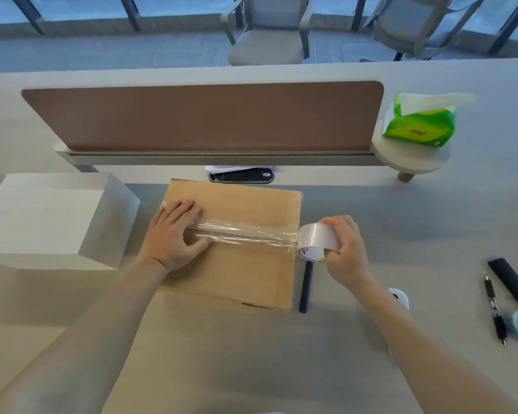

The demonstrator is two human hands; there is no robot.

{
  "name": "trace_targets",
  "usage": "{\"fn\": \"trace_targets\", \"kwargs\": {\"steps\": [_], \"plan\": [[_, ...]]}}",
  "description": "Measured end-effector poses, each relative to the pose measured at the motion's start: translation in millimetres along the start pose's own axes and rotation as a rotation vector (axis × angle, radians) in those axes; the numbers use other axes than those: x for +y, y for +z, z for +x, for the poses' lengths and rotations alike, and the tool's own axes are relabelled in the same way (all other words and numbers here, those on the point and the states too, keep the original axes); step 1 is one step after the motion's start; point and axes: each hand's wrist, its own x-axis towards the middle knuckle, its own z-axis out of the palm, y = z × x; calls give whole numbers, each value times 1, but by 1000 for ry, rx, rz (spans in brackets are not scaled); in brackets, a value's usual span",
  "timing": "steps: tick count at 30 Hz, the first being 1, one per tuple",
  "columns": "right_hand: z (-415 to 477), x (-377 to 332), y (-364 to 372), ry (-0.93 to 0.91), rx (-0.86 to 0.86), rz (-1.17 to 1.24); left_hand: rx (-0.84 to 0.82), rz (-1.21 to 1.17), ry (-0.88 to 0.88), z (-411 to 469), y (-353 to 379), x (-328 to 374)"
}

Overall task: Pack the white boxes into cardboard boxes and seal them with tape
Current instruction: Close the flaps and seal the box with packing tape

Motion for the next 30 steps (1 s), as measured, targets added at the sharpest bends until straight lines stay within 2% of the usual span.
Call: {"fn": "trace_targets", "kwargs": {"steps": [3,7,12,14,16,18,20,26,30], "plan": [[-4,-1,4,38,83,-79,-44,38,-37,-4,-2,5],[-3,-4,9,114,133,-215,-12,52,-127,-16,0,10],[6,-19,11,155,97,81,-47,-32,-122,-20,-11,11],[10,-14,13,140,107,80,74,-169,-149,-2,-24,6],[11,-9,15,141,121,73,120,-242,-263,25,-31,-4],[10,-6,17,153,133,89,17,-226,-427,40,-28,-13],[9,-4,18,160,129,94,-52,-167,-509,42,-18,-15],[11,0,23,151,158,105,85,-2,-406,44,-6,-13],[11,-6,22,154,146,124,65,40,-263,45,-1,-18]]}}
